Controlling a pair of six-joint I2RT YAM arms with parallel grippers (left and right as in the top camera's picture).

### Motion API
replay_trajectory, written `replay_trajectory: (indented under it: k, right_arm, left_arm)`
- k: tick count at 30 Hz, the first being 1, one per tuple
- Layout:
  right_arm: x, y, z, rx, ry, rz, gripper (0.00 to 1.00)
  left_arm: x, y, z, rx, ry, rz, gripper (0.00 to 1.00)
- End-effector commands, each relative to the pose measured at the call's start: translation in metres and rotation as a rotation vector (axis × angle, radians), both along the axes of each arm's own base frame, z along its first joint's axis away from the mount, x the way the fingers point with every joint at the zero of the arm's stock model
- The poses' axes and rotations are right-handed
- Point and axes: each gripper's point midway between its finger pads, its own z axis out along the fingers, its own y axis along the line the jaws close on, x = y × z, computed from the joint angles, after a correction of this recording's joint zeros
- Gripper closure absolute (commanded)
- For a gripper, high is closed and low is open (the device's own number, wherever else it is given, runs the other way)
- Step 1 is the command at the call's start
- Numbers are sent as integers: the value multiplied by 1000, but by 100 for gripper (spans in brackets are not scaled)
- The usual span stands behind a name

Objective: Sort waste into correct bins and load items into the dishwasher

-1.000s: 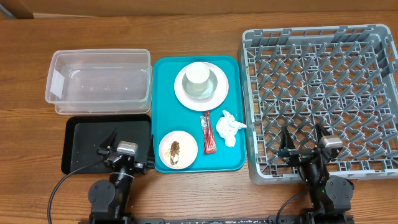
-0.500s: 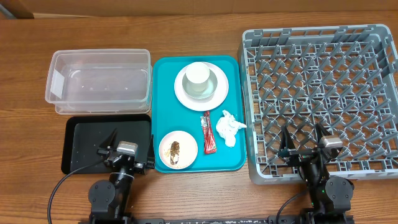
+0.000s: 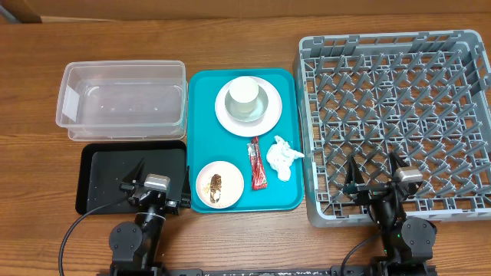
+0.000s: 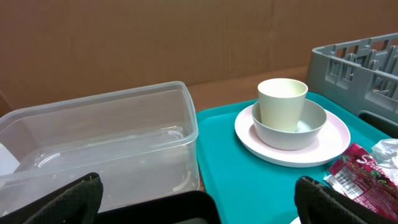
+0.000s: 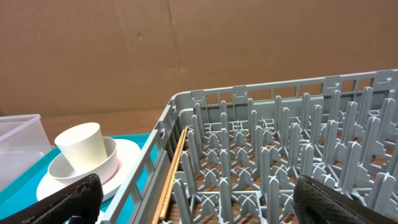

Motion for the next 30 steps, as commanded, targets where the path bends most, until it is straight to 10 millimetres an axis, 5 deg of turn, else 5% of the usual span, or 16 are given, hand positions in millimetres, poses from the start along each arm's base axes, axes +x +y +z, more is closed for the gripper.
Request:
replay_trajectory:
  k: [1,21,25,30]
  right_arm:
    - [0,0,-2,-2,-5,0,0]
    - [0,0,-2,-2,-5,0,0]
    - [0,0,-2,-2,-5,0,0]
    - [0,0,-2,-2,-5,0,0]
  left_arm:
    - [0,4,0,19,-14,19,0]
    - [0,-1,6,28,-38,-13,1]
    - [-7,-24,47,4,-201,-149,0]
    - [-18,-27,87,-116,-190,-169,0]
